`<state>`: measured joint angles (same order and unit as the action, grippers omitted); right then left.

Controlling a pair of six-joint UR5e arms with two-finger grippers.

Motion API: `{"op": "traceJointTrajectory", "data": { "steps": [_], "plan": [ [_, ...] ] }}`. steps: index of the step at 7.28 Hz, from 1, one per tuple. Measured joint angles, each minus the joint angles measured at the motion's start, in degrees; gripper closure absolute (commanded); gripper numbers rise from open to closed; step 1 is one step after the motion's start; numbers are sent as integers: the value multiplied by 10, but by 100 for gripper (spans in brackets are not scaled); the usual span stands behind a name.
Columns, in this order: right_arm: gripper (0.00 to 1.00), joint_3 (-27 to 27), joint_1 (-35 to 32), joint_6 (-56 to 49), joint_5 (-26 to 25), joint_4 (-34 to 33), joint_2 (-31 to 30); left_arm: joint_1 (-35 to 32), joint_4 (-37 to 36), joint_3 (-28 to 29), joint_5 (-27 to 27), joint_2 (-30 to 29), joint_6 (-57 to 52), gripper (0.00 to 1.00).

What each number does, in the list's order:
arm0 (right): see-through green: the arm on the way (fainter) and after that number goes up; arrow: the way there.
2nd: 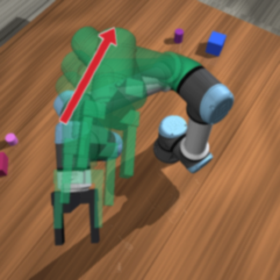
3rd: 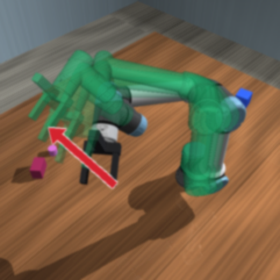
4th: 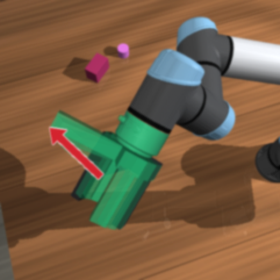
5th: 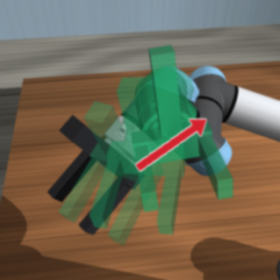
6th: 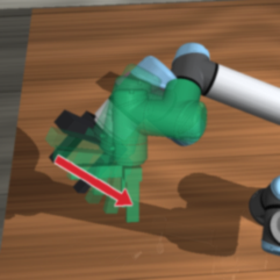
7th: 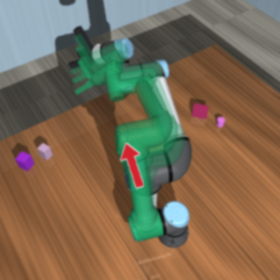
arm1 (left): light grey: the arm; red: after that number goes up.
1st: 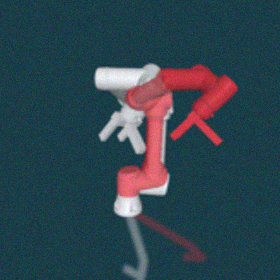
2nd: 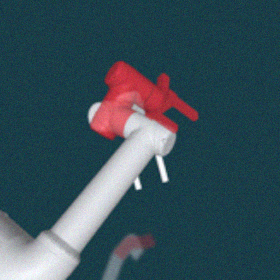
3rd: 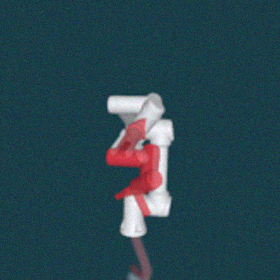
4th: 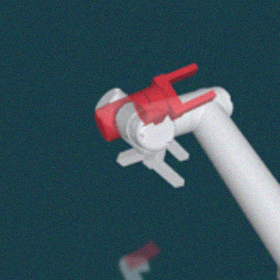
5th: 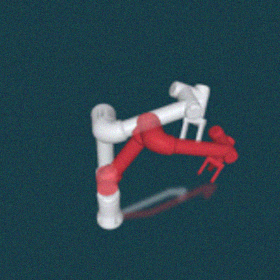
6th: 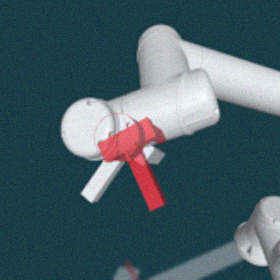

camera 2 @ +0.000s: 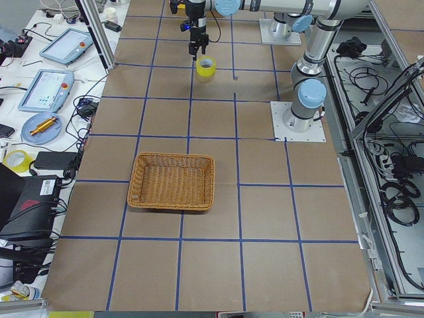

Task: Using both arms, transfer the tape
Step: 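Raise the right gripper back toward its basket while the left gripper reaches toward the tape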

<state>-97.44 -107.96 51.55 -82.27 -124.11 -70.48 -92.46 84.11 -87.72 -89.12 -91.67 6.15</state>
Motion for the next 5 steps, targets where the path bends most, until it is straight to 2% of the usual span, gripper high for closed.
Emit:
{"op": "traceJointTrajectory", "data": {
  "steps": [2,3,5],
  "plan": [
    [0,-2,80,-170,-15,12,-53,0,0,1,1,-1,0,0],
    [0,-2,110,-276,-48,39,-78,-1,-9,1,3,-7,2,0],
    [0,2,136,-407,-103,148,-137,-15,-37,1,8,-24,8,0]
  ]
}}
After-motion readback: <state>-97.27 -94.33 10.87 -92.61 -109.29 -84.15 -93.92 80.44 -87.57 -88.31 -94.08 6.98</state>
